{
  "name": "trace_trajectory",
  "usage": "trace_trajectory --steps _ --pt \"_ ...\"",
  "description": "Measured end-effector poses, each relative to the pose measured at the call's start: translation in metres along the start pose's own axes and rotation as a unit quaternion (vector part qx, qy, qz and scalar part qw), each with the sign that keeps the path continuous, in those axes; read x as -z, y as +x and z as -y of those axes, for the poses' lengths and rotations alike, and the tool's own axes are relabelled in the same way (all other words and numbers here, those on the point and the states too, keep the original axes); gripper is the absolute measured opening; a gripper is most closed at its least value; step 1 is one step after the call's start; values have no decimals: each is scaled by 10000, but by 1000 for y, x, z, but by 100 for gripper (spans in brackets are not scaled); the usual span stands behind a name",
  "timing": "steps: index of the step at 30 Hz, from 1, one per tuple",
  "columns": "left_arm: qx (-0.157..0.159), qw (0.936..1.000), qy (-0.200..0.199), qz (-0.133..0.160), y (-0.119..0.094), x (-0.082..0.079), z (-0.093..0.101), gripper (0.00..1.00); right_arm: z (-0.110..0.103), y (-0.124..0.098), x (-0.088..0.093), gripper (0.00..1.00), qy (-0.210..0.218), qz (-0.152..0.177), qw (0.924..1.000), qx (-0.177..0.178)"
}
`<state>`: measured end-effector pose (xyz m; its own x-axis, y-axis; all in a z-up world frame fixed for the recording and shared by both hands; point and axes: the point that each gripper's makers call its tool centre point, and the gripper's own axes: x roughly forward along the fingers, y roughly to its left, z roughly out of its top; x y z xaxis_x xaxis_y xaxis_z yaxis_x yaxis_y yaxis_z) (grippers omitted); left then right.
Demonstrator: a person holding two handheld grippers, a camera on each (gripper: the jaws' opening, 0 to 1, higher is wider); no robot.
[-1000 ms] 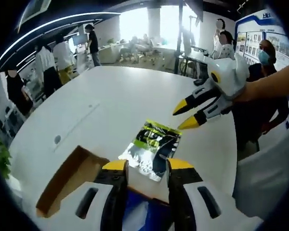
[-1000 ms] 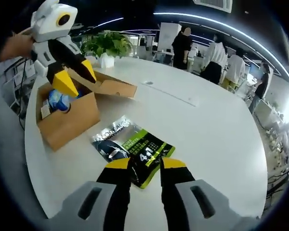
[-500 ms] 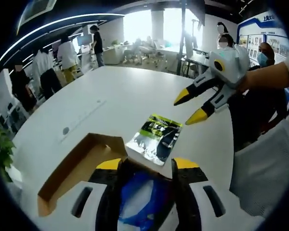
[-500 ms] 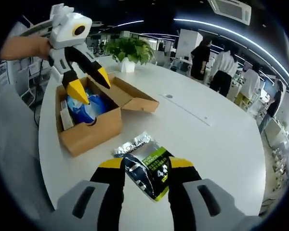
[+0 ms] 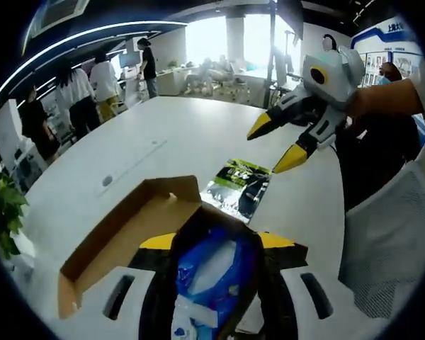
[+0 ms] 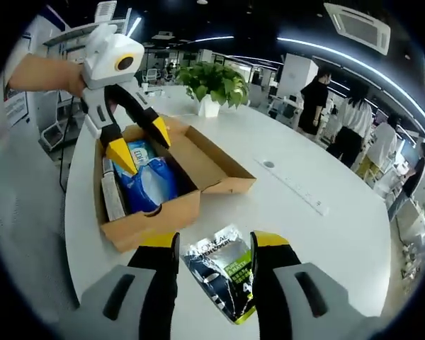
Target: Operate the shoe box by opening the lid, removing the specified soft item, and placing it in the target area until the item is outside and the box remains undamaged.
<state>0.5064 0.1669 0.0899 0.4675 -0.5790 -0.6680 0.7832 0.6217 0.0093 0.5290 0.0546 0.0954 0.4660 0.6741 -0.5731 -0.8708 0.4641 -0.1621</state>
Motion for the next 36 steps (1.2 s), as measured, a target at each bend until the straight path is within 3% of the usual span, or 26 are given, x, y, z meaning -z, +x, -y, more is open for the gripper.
trace_trajectory --steps 10,16,25,36 --pt "-46 10000 -40 -24 -16 19 -15 42 -18 25 -23 37 -228 90 9993 -281" --pt "81 10000 34 -40 -20 26 -10 37 -31 41 -32 34 -406 123 9981 -452" --pt "479 9985 233 -159 -10 32 11 33 -47 65 -37 28 -642 84 9958 -646" --pt "696 9963 413 -290 10 39 13 23 -61 92 -31 19 -801 -109 9935 -808"
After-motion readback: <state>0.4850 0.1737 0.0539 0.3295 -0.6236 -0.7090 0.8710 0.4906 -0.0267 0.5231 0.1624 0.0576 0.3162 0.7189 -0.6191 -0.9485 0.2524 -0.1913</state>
